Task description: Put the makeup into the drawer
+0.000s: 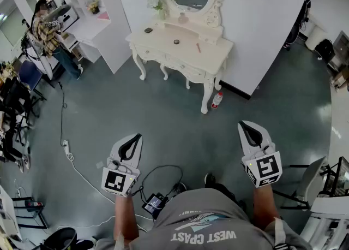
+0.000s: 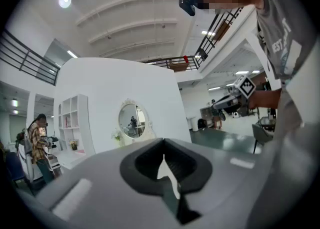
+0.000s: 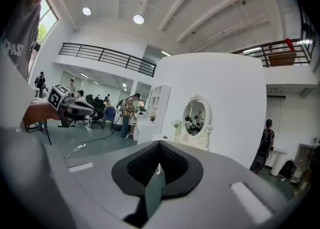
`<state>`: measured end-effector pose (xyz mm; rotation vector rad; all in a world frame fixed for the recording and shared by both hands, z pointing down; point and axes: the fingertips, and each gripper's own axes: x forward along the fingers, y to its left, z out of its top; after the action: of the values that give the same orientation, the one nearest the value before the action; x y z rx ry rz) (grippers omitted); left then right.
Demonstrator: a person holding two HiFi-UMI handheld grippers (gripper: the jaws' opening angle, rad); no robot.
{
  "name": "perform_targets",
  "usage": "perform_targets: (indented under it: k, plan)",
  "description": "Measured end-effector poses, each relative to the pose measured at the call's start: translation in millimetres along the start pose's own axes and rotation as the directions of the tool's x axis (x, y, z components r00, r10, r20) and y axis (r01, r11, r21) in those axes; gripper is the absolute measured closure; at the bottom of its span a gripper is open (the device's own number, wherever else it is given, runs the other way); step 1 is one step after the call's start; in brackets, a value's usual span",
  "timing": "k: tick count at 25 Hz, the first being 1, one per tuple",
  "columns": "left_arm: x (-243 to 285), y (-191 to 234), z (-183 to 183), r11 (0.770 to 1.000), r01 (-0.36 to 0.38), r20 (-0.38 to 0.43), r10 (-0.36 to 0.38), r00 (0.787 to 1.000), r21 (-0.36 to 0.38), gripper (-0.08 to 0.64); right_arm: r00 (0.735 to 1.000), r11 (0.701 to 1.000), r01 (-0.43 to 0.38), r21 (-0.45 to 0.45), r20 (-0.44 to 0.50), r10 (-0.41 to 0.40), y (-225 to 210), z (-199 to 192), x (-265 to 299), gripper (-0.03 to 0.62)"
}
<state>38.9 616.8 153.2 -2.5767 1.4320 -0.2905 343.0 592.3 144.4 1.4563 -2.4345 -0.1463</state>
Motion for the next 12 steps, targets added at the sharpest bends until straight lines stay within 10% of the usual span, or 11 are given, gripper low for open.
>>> perform_targets:
  k: [12]
  plan:
    - [-0.8, 0.3, -6.6, 1.0, 0.021, 0.003, -0.021, 1.0, -0.009, 0.56, 1.0, 1.0, 0.02, 0.006, -0.012, -0.02, 4.5, -3.4, -2.6, 0.592]
